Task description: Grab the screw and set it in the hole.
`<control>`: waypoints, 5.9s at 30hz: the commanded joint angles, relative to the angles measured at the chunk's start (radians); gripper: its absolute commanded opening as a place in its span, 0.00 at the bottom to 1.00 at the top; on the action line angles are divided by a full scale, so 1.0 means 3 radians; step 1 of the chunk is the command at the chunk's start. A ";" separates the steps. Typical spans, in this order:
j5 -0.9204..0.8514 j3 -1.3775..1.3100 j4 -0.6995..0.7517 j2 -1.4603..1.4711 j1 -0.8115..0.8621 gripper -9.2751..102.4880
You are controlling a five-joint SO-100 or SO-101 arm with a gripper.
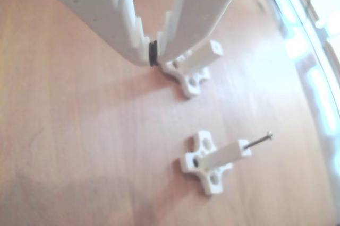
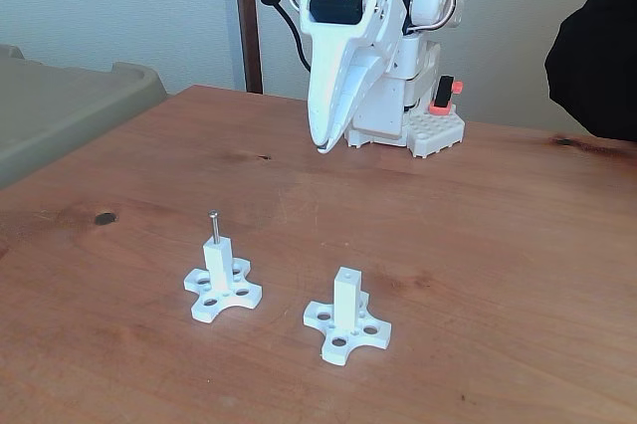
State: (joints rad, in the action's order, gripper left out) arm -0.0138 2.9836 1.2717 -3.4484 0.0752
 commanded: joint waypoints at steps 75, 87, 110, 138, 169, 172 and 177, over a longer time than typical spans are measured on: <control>0.0337 -0.3303 -0.0005 0.4024 0.0199 0.09; 0.0337 -0.3682 0.0031 0.4617 0.0286 0.14; 0.0501 -0.4224 0.0005 0.5287 0.0189 0.18; 0.0547 -0.4408 -0.0102 0.5747 0.0215 0.21; 0.0619 -0.4801 0.0148 0.6202 0.0210 0.21; 0.0619 -0.4827 0.0153 0.6243 0.0210 0.21; 0.0619 -0.4837 0.0159 0.6259 0.0210 0.21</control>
State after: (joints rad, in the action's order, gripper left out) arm 0.1672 1.6214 1.3116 -1.5509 0.1396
